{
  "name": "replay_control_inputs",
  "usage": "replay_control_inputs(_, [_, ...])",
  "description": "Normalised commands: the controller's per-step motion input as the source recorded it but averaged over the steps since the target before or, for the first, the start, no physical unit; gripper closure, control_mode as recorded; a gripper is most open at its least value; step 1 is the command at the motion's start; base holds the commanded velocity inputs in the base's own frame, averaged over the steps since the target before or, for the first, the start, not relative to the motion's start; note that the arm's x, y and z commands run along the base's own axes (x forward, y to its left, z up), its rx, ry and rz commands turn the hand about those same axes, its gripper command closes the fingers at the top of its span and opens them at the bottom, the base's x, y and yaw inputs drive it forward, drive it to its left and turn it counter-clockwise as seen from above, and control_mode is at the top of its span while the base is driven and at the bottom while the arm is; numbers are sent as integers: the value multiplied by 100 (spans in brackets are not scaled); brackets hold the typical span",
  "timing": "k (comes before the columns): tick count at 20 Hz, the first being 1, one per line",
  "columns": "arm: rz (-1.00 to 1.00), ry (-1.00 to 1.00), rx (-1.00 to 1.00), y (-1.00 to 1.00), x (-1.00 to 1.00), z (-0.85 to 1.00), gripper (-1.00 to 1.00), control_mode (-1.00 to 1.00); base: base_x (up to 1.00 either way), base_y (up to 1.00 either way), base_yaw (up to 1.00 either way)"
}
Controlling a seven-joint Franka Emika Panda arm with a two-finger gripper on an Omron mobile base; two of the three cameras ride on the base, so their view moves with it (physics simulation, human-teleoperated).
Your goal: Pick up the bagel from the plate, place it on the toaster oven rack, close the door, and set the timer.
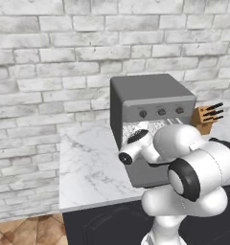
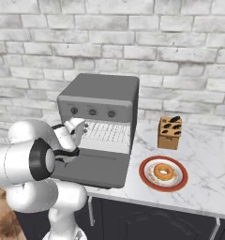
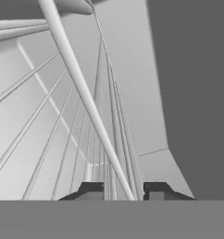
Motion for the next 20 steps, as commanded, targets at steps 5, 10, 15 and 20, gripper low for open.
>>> replay_control_inputs(5, [0,0,-3,0,0,0,100,-100,0,0,0])
replay_control_inputs(10, [1,0,-1,0,-24,-1,100,-100,0,0,0])
replay_control_inputs(15, [1,2,0,0,-51,0,100,-100,0,0,0])
replay_control_inputs(20, [1,2,0,0,-70,0,100,-100,0,0,0])
